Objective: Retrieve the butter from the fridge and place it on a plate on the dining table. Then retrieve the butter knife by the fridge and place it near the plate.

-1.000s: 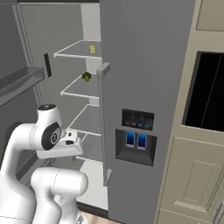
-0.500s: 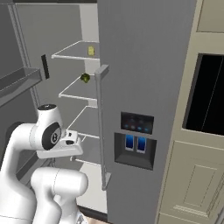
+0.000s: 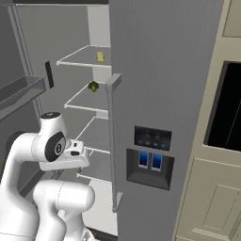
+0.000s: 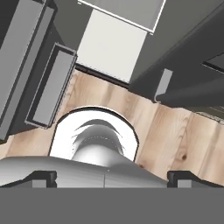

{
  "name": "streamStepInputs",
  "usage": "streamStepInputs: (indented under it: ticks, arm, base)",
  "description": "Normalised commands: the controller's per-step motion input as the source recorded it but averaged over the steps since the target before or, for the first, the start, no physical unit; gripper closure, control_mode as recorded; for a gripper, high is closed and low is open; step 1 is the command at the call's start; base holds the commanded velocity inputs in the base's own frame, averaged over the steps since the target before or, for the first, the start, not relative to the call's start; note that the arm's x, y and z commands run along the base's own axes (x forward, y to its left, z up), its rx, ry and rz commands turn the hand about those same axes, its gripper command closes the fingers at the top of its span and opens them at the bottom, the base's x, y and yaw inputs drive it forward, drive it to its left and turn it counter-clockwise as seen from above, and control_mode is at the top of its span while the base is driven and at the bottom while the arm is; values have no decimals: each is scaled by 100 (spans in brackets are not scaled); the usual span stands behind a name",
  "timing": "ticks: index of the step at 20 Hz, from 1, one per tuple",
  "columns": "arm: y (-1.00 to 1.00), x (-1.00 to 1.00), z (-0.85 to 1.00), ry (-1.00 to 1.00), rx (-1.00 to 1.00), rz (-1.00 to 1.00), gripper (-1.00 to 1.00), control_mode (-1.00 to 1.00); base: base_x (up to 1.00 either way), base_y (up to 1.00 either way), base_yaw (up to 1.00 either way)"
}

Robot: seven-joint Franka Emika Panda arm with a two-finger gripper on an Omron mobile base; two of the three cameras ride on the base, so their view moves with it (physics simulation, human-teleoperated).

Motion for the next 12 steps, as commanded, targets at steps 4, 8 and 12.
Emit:
streamStepInputs:
  ticks: [4,8,12]
  arm:
    - [0,0,0,0,0,0,-100,100]
    - [0,0,0,0,0,0,-100,100]
    - [0,0,0,0,0,0,-100,100]
  base:
    - [42,14,0]
    - [35,17,0]
    - [35,12,0]
